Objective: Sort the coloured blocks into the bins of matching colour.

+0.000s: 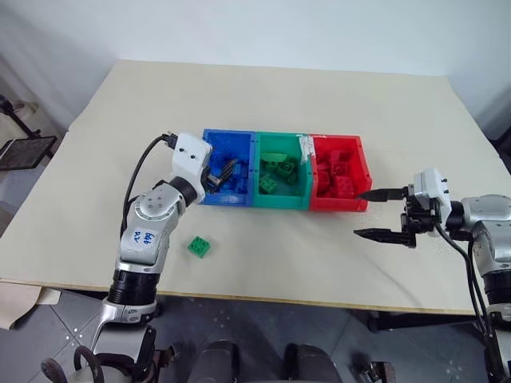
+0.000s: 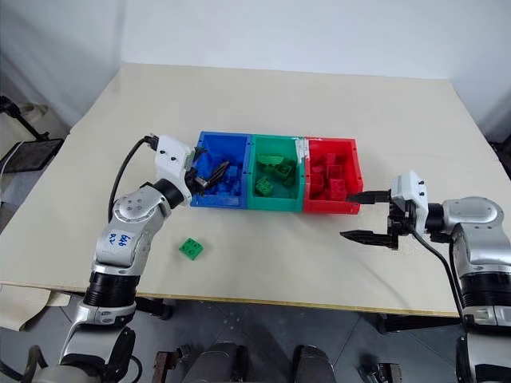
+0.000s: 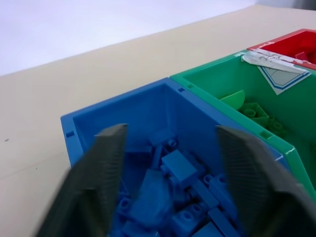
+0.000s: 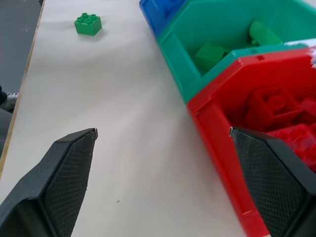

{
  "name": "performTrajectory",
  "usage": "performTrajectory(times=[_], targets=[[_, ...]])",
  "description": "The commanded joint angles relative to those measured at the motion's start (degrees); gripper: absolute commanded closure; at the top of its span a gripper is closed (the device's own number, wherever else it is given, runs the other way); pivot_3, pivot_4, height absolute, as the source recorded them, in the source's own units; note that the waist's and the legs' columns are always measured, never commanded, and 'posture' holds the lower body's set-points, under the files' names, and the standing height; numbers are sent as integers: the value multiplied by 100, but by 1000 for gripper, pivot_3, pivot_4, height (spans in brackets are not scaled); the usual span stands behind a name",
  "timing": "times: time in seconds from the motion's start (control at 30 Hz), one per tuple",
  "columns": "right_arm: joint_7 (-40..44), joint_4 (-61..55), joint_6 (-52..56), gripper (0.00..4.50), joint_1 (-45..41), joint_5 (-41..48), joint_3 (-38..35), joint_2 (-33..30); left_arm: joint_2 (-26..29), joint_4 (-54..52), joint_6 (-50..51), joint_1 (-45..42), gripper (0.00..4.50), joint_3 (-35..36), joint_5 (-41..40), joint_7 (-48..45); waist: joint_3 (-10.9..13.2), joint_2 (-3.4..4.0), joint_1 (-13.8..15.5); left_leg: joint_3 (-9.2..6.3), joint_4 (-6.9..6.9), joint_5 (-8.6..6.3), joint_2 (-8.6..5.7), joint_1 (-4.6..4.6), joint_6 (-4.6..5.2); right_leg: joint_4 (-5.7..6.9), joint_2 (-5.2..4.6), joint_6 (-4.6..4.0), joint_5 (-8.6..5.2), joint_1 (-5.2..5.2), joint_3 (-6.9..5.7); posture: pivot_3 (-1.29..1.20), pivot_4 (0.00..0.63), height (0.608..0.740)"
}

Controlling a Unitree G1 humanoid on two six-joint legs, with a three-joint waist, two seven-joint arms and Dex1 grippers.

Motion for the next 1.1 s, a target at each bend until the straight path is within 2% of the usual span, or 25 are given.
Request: performTrajectory(times=[0.03,0.17,0.3,0.5,0.7,0.87,1.1], targets=[[60,57,-35,0,-106,18,-53,-3,220,-525,-83,174,130,76,-137,-336,0,0,-2,0,0,0,0,0,0,0,0,0,0,0,0,0,150,740],[130,150,-51,0,-178,1,-17,49,717,-1499,122,957,58,267,-945,-1371,0,1,-29,-1,-3,-1,3,1,-2,0,-1,0,0,0,13,0,150,740],[274,276,-97,0,-277,28,-7,105,1438,-2106,60,2061,58,685,-1553,-2341,0,3,-50,-1,-3,-2,8,3,-4,-3,-2,-3,-1,-1,30,0,150,740],[432,500,-222,0,-405,9,40,140,2138,-1893,-646,3551,58,1506,-1682,-3245,3,8,-53,-3,-3,-4,8,2,-6,-11,-6,-6,-3,1,31,0,150,740],[478,774,-318,0,-581,-63,155,187,2472,-1827,-801,4933,58,2844,-2063,-3876,6,12,-94,-6,-5,-8,16,2,-12,-18,-23,-11,-6,1,33,0,150,740],[507,942,-386,0,-726,-102,231,247,2535,-1775,-817,5210,58,3069,-2050,-3911,9,18,-109,-5,-7,-11,16,3,-13,-17,-29,-13,-7,1,34,0,150,740],[521,1018,-427,0,-797,-156,258,320,2358,-1925,-455,4636,58,2347,-1814,-3178,9,19,-169,-7,-10,-12,18,6,-14,-12,-30,-13,-7,0,34,0,150,740]])
